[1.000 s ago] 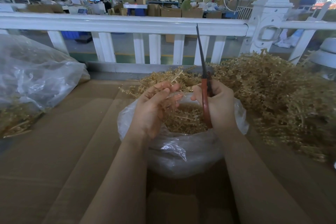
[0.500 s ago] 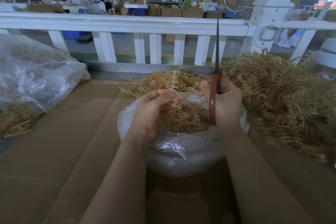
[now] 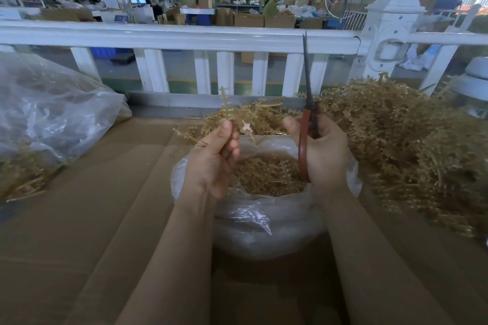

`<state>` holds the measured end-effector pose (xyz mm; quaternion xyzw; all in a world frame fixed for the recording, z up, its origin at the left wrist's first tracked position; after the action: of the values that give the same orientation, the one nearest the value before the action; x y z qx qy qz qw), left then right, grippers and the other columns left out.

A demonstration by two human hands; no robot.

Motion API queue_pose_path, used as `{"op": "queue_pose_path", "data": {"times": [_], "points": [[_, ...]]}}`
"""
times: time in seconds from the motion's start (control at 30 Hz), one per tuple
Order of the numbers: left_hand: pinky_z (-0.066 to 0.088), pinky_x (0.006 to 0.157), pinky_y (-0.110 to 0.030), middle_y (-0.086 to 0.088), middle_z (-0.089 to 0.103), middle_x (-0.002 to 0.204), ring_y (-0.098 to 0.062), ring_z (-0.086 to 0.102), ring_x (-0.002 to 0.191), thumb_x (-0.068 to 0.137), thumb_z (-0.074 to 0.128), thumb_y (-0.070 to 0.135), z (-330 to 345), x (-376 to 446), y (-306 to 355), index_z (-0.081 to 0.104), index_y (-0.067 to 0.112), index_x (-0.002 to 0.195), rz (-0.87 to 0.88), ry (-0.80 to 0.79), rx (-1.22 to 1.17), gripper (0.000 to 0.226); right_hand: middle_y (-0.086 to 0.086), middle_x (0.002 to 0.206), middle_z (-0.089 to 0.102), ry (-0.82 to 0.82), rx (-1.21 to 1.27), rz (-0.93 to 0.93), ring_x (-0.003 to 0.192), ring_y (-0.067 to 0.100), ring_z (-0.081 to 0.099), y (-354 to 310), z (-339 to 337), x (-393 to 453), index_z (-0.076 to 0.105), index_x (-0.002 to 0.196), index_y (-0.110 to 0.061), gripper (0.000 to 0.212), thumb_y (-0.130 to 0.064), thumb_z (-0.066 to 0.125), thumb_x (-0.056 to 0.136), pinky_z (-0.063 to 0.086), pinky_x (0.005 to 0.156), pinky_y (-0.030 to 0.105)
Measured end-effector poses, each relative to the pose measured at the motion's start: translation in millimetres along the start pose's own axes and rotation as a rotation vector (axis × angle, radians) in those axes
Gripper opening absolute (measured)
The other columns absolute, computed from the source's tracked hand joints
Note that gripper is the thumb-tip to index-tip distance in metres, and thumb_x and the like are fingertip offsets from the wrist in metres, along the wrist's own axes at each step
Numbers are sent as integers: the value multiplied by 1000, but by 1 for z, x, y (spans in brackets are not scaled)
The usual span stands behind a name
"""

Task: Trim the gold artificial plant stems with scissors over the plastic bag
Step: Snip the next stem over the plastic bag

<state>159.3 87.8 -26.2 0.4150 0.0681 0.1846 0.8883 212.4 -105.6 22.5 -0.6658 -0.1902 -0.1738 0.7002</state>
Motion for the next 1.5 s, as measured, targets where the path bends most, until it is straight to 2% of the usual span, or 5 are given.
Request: {"op": "queue_pose_path", "data": {"times": [0.13, 0.3, 0.57, 1.23, 1.5], "points": [[54, 58, -12, 4, 72, 74, -1, 66, 61, 76, 70, 23, -1, 0, 4, 74, 13, 91, 37, 13, -35, 18, -16, 73, 69, -131, -135, 24, 72, 0, 65, 9, 12, 0, 68, 82, -30, 43, -68, 78, 65, 51, 68, 20], [58, 72, -17, 1, 77, 88, -8, 74, 82, 75, 68, 14, 1, -1, 3, 69, 12, 107, 27, 7, -59, 32, -24, 76, 66, -282, -335, -39, 70, -1, 63, 15, 31, -2, 65, 85, -49, 40, -79, 71, 59, 50, 66, 25], [56, 69, -16, 2, 75, 86, -5, 71, 77, 90, 63, 2, -6, 0, 4, 66, 13, 103, 59, 69, -47, 17, -33, 72, 63, -439, -616, -141, 69, -11, 59, 10, 46, -13, 60, 83, -51, 39, -85, 63, 64, 35, 55, 12], [54, 68, -15, 8, 74, 78, -2, 69, 73, 93, 58, -2, -3, -4, 18, 68, 16, 97, 225, 75, 75, 21, -22, 87, 62, -386, -775, -179, 86, 3, 58, 17, 37, -11, 58, 104, -40, 54, -82, 59, 70, 47, 67, 23], [54, 68, -15, 5, 75, 82, -4, 69, 74, 91, 61, -2, -5, -3, 19, 68, 12, 99, 240, 79, 58, 18, -26, 72, 56, -346, -835, -203, 66, -10, 46, 11, 36, -10, 58, 98, -43, 49, -84, 58, 71, 32, 55, 13]]}}
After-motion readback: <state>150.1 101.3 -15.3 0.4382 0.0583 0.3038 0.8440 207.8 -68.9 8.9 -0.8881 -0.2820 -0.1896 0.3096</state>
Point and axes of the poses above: each hand's wrist, its own x-axis towards the middle knuckle, its own z-axis out of the palm, y = z × x, the point moved 9 cm from there along x, towards the middle knuckle
